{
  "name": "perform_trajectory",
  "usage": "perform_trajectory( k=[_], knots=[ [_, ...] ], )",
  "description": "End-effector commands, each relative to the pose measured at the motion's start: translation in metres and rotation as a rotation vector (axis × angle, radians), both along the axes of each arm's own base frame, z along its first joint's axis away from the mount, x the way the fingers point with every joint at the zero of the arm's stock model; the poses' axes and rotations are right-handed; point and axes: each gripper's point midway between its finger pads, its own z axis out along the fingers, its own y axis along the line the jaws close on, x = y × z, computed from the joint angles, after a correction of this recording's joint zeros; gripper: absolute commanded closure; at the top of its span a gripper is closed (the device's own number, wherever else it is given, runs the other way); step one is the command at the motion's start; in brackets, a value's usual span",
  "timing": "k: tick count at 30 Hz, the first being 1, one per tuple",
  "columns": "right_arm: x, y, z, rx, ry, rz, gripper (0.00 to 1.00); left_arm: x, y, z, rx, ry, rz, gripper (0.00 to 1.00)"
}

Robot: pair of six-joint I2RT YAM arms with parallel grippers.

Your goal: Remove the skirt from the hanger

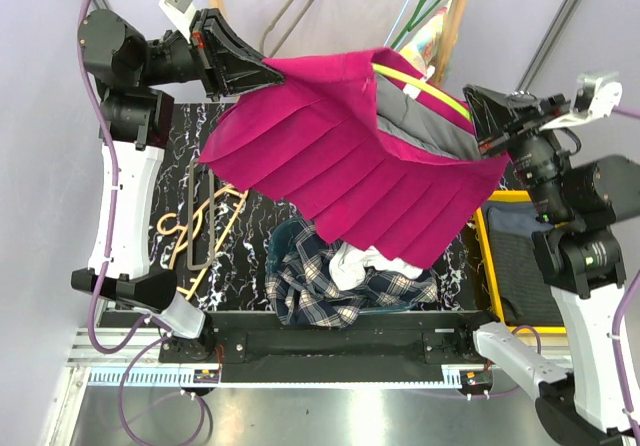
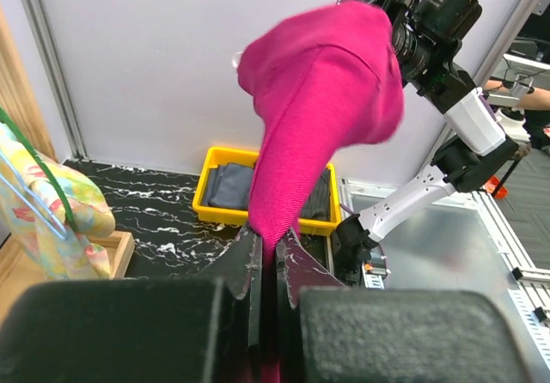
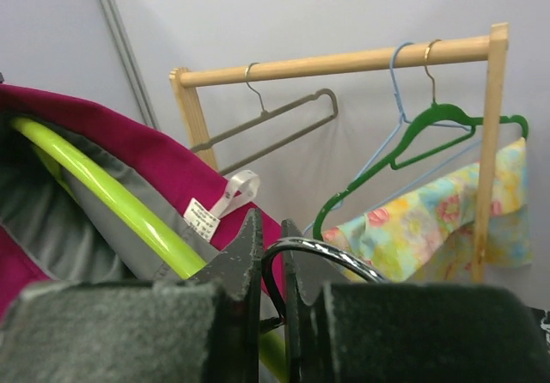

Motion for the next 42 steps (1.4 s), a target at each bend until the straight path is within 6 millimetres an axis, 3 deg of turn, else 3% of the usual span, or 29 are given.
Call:
perform_trajectory(
  k=[1,8,13,16,17,18,20,21,23,25,26,28,32,34,39,40,42],
  knots=[
    [0.006,-0.045,-0.02,-0.085,0.008,-0.259,1.0,-0.008,0.014,0.031,-0.045,-0.136,0.083,1.0],
    [-0.005,-0.081,-0.019,-0.113,0.0,-0.449,1.0,0.004,0.017,0.033,-0.051,-0.132,0.105,1.0],
    [-0.021,-0.117,0.012,-0.081,-0.061,-0.635,1.0,0.009,0.018,0.031,-0.053,-0.123,0.114,1.0],
    [-0.029,-0.125,0.04,-0.021,-0.135,-0.671,1.0,0.012,0.018,0.021,-0.049,-0.085,0.117,1.0],
    [-0.03,-0.129,0.046,-0.003,-0.146,-0.691,1.0,0.012,0.018,0.017,-0.046,-0.073,0.116,1.0],
    [-0.037,-0.134,0.062,0.031,-0.182,-0.71,1.0,0.021,0.017,0.0,-0.036,-0.022,0.118,1.0],
    [-0.039,-0.135,0.075,0.011,-0.223,-0.724,1.0,0.012,0.018,-0.007,-0.026,-0.037,0.12,1.0],
    [-0.04,-0.136,0.087,0.02,-0.246,-0.731,1.0,0.019,0.018,-0.029,-0.004,0.047,0.13,1.0],
    [-0.053,-0.143,0.11,0.011,-0.3,-0.769,1.0,0.016,0.021,-0.049,0.029,0.018,0.166,1.0],
    [-0.053,-0.141,0.122,-0.017,-0.331,-0.778,1.0,0.015,0.025,-0.094,0.081,0.078,0.202,1.0],
    [-0.065,-0.143,0.136,0.001,-0.366,-0.777,1.0,0.013,0.026,-0.107,0.095,0.092,0.212,1.0],
    [-0.063,-0.141,0.144,0.005,-0.379,-0.767,1.0,0.01,0.029,-0.142,0.127,0.133,0.239,1.0],
    [-0.056,-0.132,0.147,0.037,-0.384,-0.713,1.0,0.009,0.031,-0.177,0.153,0.191,0.266,1.0],
    [-0.05,-0.124,0.142,0.06,-0.37,-0.66,1.0,0.009,0.03,-0.179,0.157,0.182,0.272,1.0],
    [-0.029,-0.104,0.127,0.162,-0.314,-0.523,1.0,0.011,0.019,-0.146,0.143,0.076,0.266,1.0],
    [-0.019,-0.097,0.118,0.18,-0.291,-0.488,1.0,0.011,0.015,-0.143,0.143,0.065,0.261,1.0],
    [-0.017,-0.076,0.124,0.296,-0.329,-0.33,1.0,0.011,0.0,-0.137,0.143,0.047,0.234,1.0]
  ],
)
